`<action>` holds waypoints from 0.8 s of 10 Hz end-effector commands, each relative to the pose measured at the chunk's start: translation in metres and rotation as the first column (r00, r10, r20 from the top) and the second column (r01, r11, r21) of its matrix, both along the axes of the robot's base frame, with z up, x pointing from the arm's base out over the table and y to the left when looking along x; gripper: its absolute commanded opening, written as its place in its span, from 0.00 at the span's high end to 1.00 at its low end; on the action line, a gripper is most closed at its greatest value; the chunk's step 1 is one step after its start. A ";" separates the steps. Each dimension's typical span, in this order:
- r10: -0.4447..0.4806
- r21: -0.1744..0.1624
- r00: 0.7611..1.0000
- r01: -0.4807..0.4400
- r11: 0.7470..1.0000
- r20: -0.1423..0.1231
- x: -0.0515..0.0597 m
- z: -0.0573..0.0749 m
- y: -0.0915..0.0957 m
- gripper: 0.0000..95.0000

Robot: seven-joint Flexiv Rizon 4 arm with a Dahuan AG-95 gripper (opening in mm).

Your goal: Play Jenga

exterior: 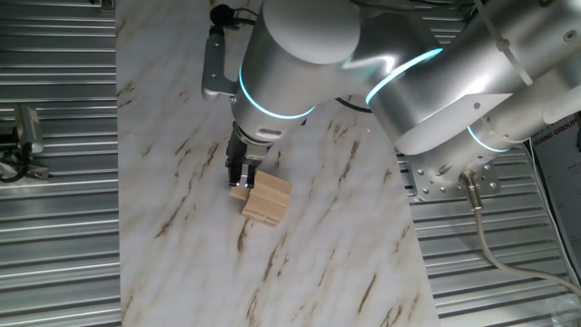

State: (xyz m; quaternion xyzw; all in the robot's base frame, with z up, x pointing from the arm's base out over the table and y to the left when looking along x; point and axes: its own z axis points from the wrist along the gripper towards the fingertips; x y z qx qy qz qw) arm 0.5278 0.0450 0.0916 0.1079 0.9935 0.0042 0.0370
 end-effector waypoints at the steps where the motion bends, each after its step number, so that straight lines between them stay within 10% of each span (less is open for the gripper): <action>1: -0.041 -0.016 0.999 0.041 0.999 0.005 0.002 -0.001 0.000 1.00; 8: -0.041 -0.024 0.999 0.041 0.999 0.001 0.002 -0.001 0.000 1.00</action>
